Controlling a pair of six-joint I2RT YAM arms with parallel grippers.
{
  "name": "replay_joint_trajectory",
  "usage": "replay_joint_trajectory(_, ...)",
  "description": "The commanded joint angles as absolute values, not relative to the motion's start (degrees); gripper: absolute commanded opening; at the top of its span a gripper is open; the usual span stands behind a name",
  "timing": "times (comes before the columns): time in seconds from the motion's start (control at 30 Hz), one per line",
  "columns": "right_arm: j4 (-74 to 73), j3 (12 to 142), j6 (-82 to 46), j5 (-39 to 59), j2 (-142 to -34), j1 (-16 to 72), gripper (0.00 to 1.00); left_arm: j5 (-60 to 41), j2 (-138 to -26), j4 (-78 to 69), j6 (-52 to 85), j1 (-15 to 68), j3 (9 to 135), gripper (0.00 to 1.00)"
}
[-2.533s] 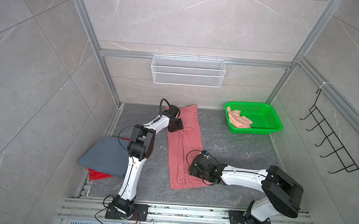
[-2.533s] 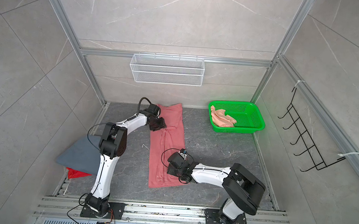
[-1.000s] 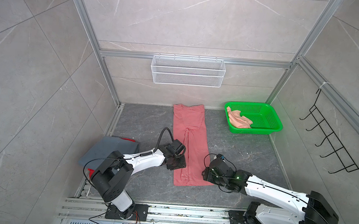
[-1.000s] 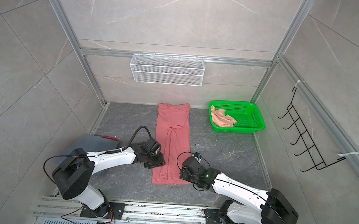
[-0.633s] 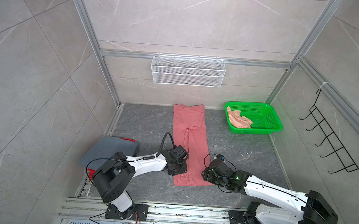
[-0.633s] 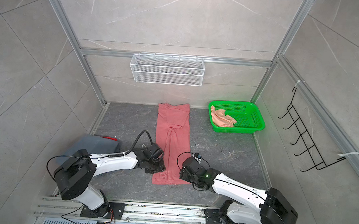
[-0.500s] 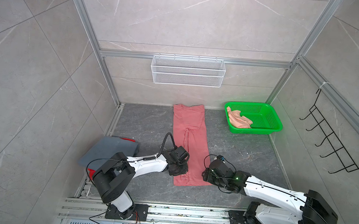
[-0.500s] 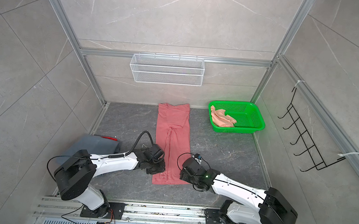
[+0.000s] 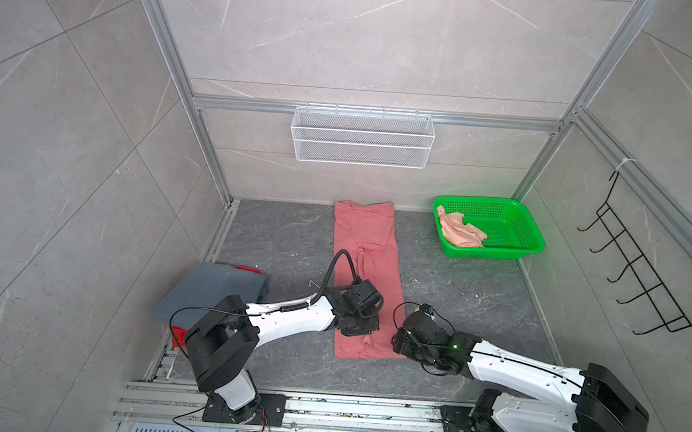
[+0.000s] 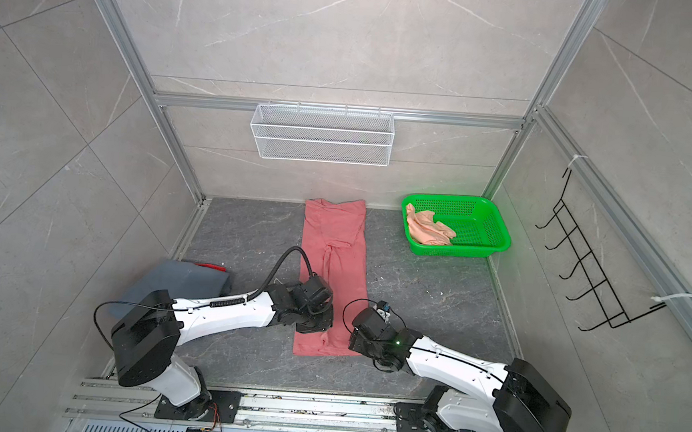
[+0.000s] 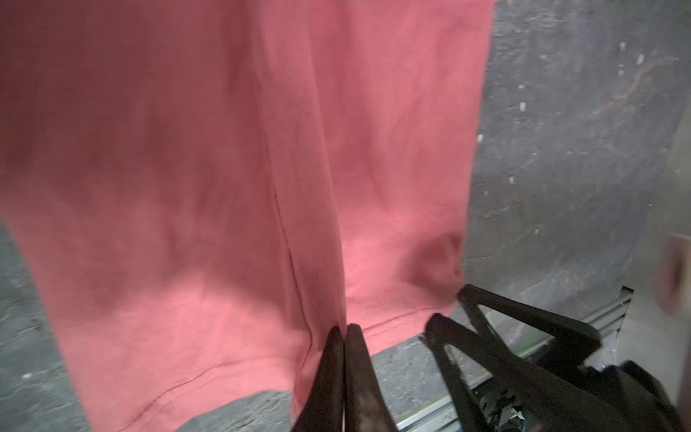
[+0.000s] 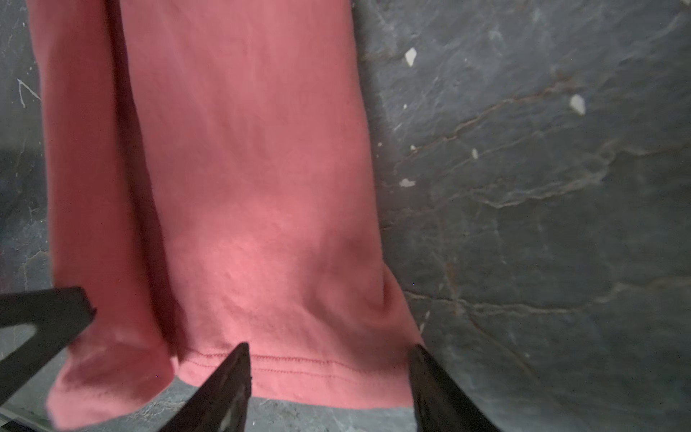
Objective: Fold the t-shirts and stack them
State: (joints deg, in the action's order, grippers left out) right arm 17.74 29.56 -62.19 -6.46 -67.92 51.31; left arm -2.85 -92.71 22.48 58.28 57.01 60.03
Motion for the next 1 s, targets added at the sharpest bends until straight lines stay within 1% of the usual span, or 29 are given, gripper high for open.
replay_joint_trajectory(0.0, 18.8, 28.7, -63.3, -7.7, -67.0, 51.5, 0.68, -1.4, -97.6, 29.0, 54.0, 58.6, 66.9, 0.20)
replay_joint_trajectory(0.03, 19.3, 28.7, -63.3, -7.9, -66.6, 51.5, 0.68, -1.4, -98.6, 30.1, 53.2, 58.9, 68.3, 0.27)
replay_joint_trajectory(0.13, 21.4, 28.8, -63.4, -8.9, -64.1, 51.6, 0.68, -0.5, -99.0, 31.6, 51.6, 59.8, 70.1, 0.39)
replay_joint_trajectory(0.33, 26.1, 29.1, -62.9, -11.1, -60.2, 51.5, 0.68, 4.2, -93.1, 35.3, 53.2, 59.8, 65.9, 0.42)
replay_joint_trajectory(0.43, 27.4, 29.8, -62.3, -11.8, -61.1, 51.5, 0.68, 6.2, -87.4, 36.7, 55.7, 59.8, 60.2, 0.45)
replay_joint_trajectory(0.53, 27.3, 30.7, -61.4, -11.7, -62.9, 51.5, 0.68, 6.3, -81.3, 36.1, 58.7, 59.8, 53.4, 0.48)
replay_joint_trajectory(0.6, 26.8, 31.3, -60.5, -11.3, -64.4, 51.5, 0.68, 6.0, -78.3, 35.2, 60.5, 59.7, 49.3, 0.49)
replay_joint_trajectory(0.77, 24.1, 31.7, -59.2, -9.6, -68.4, 51.5, 0.68, 3.9, -73.9, 29.9, 64.1, 59.4, 40.9, 0.50)
replay_joint_trajectory(0.97, 22.4, 31.3, -59.6, -7.9, -72.7, 51.5, 0.66, 3.5, -74.1, 18.9, 65.2, 58.7, 35.5, 0.49)
